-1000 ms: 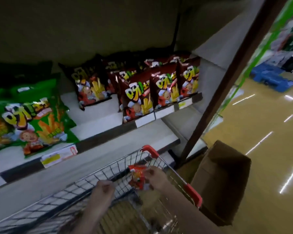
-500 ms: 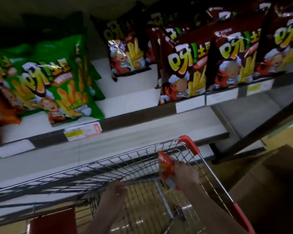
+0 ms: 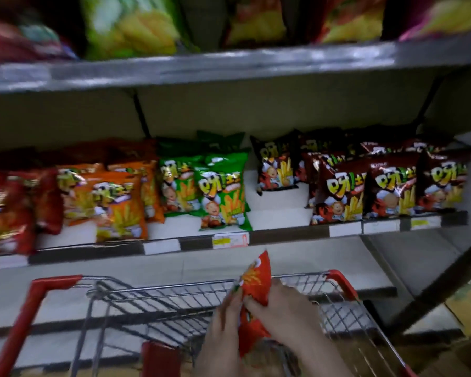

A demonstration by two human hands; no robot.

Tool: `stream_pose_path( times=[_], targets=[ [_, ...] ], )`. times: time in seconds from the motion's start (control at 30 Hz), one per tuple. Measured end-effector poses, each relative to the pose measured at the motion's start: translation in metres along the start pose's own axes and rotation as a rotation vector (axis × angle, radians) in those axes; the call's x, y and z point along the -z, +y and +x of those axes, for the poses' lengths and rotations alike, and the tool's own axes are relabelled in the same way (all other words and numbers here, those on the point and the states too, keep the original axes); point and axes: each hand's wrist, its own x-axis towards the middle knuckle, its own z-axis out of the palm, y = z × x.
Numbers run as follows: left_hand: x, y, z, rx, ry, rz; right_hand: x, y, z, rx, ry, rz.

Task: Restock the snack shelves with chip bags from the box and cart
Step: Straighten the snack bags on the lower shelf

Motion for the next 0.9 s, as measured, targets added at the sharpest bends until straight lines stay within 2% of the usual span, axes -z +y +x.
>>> stream_pose_path(
  times=[0.07,0.13,0.2,0.37,0.47,0.53,0.6,0.7,0.9],
  targets=[
    [0.029,-0.007,-0.024,-0.03,0.17,0.236,0.005,-0.048,-0.028,0.044,0.052,0.063],
    [0.068,-0.024,-0.049,-0.137,0.372,0.151,0.005,-0.099,-0.058,0.112,0.079,0.119],
    [0.119,-0.037,-0.082,-0.17,0.506,0.011,0.001,-0.153,-0.088,0.211,0.125,0.211],
    [0.245,-0.086,-0.155,-0.082,0.673,-0.305,-0.041,-0.269,-0.144,0.49,0.198,0.452],
    [0.309,-0.12,-0.188,0.015,0.734,-0.593,-0.076,-0.317,-0.152,0.578,0.249,0.468],
    [0.348,-0.139,-0.209,0.055,0.755,-0.748,-0.092,-0.344,-0.152,0.558,0.177,0.442],
    [0.379,-0.161,-0.22,0.114,0.764,-0.831,-0.103,-0.369,-0.144,0.548,0.001,0.468],
    [0.423,-0.195,-0.228,0.156,0.749,-0.838,-0.122,-0.415,-0.123,0.609,-0.258,0.524],
    [0.502,-0.272,-0.207,0.192,0.704,-0.806,-0.167,-0.511,-0.068,0.601,-0.495,0.524]
  ],
)
